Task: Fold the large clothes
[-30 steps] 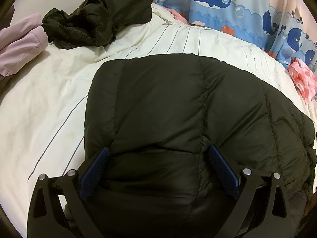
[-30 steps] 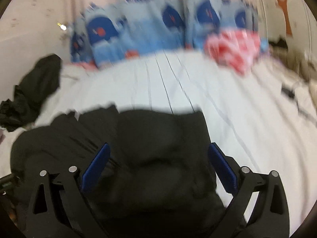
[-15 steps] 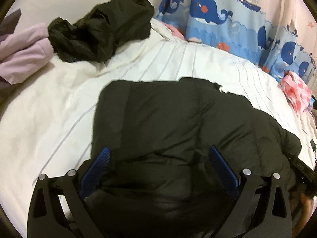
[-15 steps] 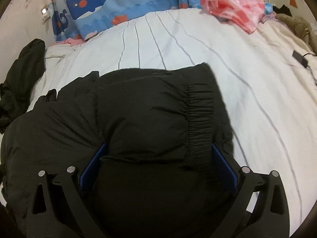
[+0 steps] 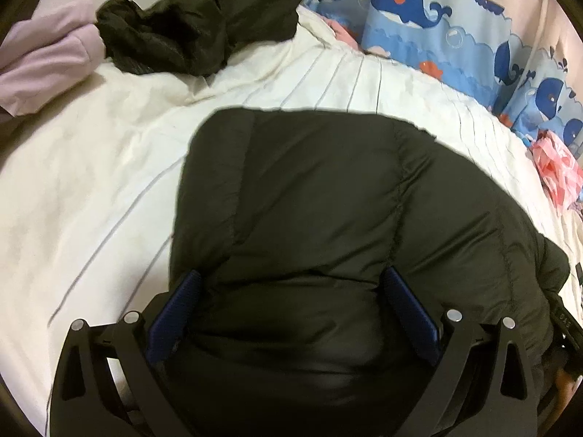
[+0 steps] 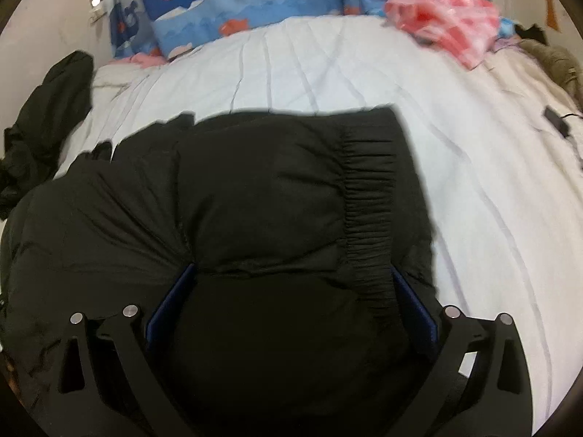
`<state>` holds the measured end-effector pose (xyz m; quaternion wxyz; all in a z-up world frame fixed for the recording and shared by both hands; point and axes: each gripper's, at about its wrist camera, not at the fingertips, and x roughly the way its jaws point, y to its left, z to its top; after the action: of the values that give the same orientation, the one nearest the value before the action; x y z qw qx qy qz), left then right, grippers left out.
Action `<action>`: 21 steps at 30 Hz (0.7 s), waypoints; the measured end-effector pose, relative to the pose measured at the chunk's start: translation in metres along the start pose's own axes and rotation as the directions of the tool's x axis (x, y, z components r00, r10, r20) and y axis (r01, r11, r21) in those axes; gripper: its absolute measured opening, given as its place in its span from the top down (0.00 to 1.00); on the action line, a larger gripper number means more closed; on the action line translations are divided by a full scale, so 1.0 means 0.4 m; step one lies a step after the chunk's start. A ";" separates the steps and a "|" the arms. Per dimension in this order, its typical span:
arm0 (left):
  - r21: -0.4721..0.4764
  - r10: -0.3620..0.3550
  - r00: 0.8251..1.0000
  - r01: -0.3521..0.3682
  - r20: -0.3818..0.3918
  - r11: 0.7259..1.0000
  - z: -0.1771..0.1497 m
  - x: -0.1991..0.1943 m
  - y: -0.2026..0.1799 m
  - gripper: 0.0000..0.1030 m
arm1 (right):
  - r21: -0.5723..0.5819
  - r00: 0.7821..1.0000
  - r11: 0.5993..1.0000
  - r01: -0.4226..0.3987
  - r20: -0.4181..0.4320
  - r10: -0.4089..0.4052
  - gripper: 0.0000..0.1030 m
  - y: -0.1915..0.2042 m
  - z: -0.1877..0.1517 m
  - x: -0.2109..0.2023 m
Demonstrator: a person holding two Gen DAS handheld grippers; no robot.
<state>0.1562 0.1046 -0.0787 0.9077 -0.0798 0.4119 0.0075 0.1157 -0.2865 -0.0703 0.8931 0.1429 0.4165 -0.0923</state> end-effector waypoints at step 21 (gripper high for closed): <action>0.264 0.013 0.999 -0.025 0.047 0.964 -0.050 0.021 -0.136 0.07 | -0.172 0.995 0.985 0.025 0.095 -0.009 0.07 0.078 0.024 -0.063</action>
<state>0.1513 0.0474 -0.0905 0.9191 0.0462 0.3895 -0.0373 0.1153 -0.2591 -0.0395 0.9198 0.0571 0.3818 -0.0699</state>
